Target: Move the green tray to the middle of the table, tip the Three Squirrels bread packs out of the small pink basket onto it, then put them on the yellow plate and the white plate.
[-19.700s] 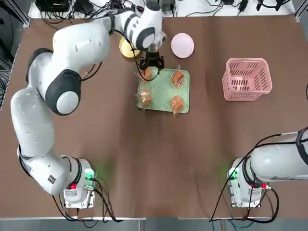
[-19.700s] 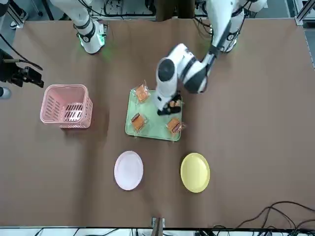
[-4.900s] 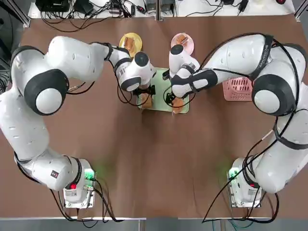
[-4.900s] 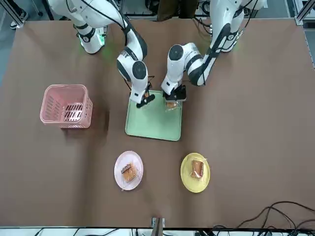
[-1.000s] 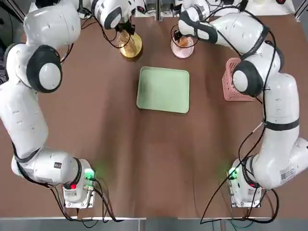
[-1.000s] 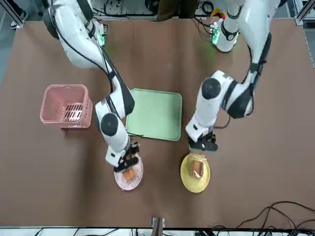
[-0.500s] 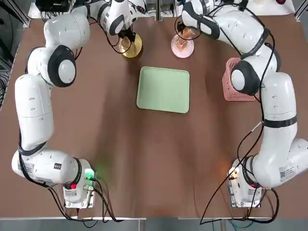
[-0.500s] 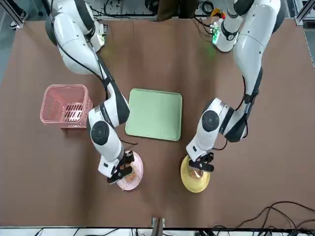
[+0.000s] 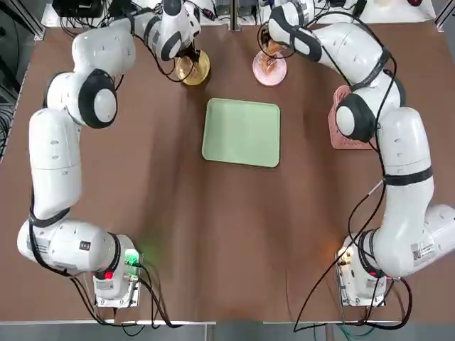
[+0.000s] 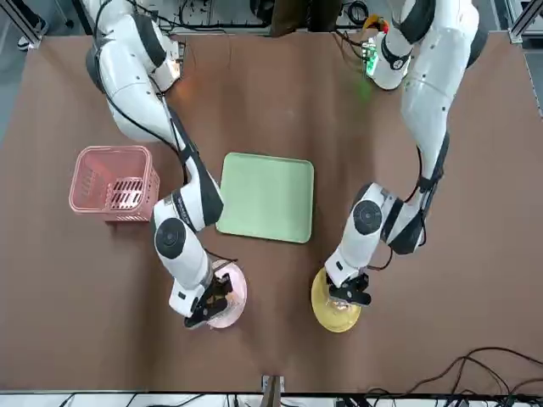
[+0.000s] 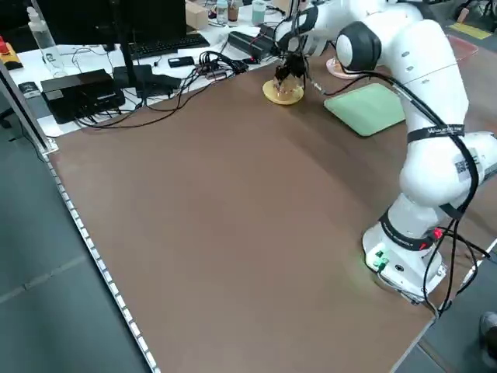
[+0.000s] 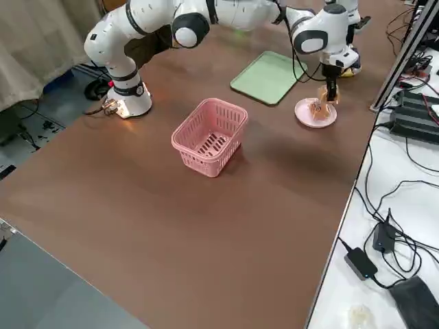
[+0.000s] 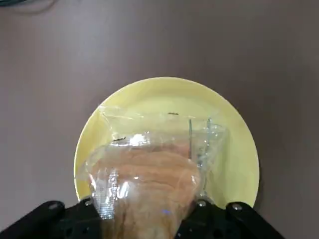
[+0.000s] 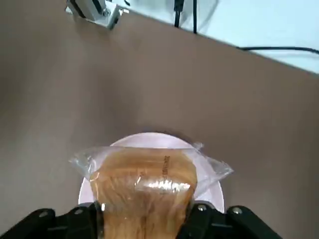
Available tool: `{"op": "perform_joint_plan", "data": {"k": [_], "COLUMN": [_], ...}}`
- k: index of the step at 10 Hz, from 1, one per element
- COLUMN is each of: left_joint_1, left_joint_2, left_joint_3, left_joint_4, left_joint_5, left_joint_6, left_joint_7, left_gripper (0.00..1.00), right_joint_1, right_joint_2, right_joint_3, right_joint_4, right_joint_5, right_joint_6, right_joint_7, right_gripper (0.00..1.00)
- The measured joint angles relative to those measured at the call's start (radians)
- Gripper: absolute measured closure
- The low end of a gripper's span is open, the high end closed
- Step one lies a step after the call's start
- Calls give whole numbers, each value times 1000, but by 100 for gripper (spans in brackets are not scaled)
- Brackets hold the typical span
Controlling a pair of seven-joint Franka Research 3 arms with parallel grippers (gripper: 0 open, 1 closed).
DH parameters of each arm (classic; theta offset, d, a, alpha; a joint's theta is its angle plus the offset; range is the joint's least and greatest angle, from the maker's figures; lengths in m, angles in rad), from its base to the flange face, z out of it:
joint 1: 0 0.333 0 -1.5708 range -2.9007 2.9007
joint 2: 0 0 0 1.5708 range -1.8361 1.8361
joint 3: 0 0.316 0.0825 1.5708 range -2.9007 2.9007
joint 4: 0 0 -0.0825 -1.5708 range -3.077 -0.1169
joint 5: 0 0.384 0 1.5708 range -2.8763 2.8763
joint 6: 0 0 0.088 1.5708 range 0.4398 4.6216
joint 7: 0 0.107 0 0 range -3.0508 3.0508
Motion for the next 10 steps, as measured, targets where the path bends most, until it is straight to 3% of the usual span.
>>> {"op": "perform_joint_plan", "data": {"k": [4, 8, 10], "left_joint_1": [-108, -111, -109], "left_joint_2": [31, 47, 48], "left_joint_3": [119, 129, 129], "left_joint_4": [12, 21, 24], "left_joint_5": [0, 0, 0], "left_joint_6": [72, 81, 83], "left_joint_7": [-38, -43, -43], "left_gripper": [52, 29, 28], "right_joint_1": [-30, -29, -32], "right_joint_2": [12, 39, 42], "right_joint_3": [5, 9, 9], "right_joint_4": [6, 5, 0], "right_joint_5": [72, 85, 100], "right_joint_6": [7, 62, 61], "right_joint_7": [-126, -155, -192], "right_gripper": [50, 50, 50]}}
